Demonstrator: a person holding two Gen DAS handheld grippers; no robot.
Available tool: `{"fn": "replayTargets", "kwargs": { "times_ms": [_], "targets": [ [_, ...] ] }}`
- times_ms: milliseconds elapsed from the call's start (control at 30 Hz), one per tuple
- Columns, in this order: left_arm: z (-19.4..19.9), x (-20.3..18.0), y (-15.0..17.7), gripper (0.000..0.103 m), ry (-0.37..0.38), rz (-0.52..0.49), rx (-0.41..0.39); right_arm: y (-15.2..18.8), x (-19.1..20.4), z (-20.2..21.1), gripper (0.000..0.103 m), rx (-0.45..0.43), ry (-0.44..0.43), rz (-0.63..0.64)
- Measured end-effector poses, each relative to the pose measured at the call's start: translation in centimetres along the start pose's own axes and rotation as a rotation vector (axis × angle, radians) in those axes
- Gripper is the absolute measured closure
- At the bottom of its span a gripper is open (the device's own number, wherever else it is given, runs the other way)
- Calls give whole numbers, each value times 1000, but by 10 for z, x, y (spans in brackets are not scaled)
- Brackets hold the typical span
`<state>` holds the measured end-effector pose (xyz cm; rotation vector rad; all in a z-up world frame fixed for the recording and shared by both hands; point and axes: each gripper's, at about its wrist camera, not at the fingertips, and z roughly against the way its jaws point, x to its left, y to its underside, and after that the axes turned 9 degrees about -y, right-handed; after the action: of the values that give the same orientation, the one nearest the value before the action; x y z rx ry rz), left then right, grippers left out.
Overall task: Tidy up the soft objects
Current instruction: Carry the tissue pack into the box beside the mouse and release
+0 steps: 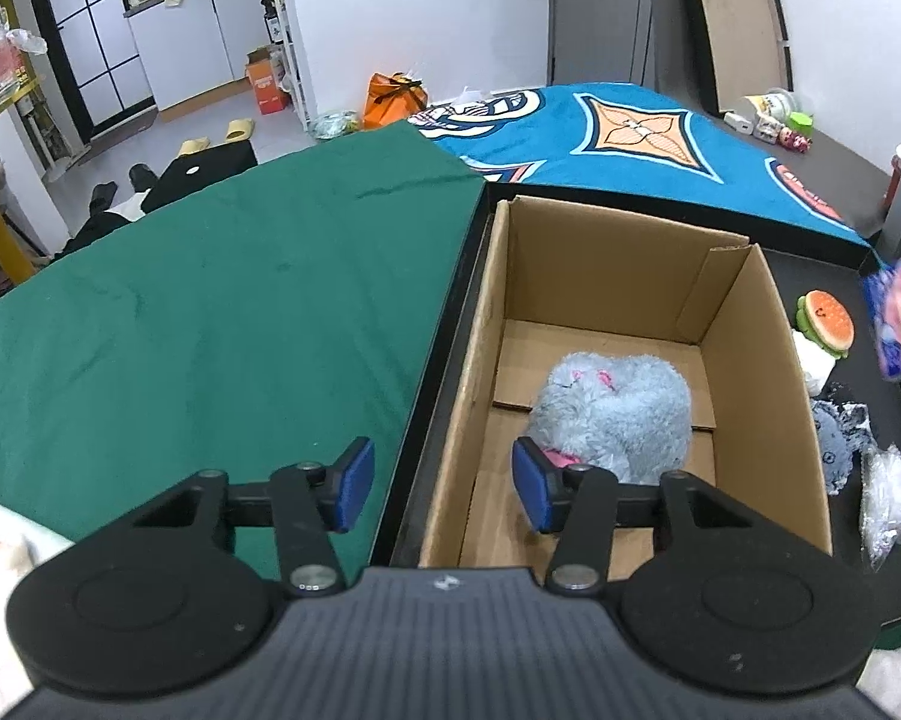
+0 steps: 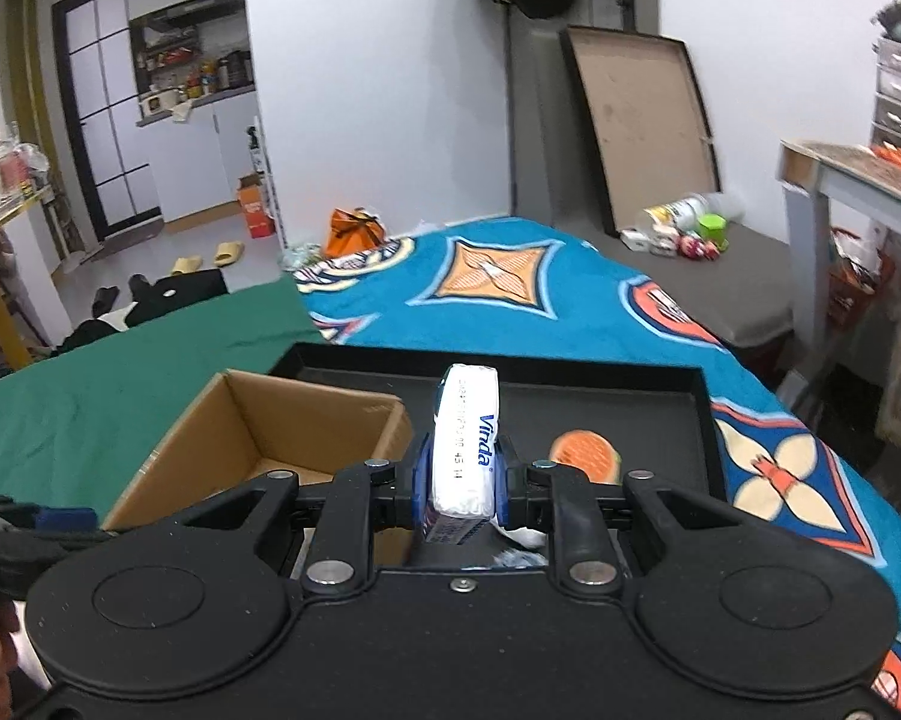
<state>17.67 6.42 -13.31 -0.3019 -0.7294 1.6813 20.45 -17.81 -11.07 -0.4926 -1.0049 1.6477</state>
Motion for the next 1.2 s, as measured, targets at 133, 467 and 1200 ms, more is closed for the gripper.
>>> {"fn": "replayTargets", "kwargs": {
  "times_ms": [133, 467, 1200],
  "targets": [
    [-2, 3, 0, 65, 28, 13, -4, -7, 17, -7, 82, -4, -28, 32],
    [-12, 12, 2, 93, 95, 59, 6, -17, 53, -30, 82, 14, -75, 77],
    [-8, 11, -3, 88, 87, 43, 16, 2, 41, -24, 18, 63, 14, 40]
  ]
}}
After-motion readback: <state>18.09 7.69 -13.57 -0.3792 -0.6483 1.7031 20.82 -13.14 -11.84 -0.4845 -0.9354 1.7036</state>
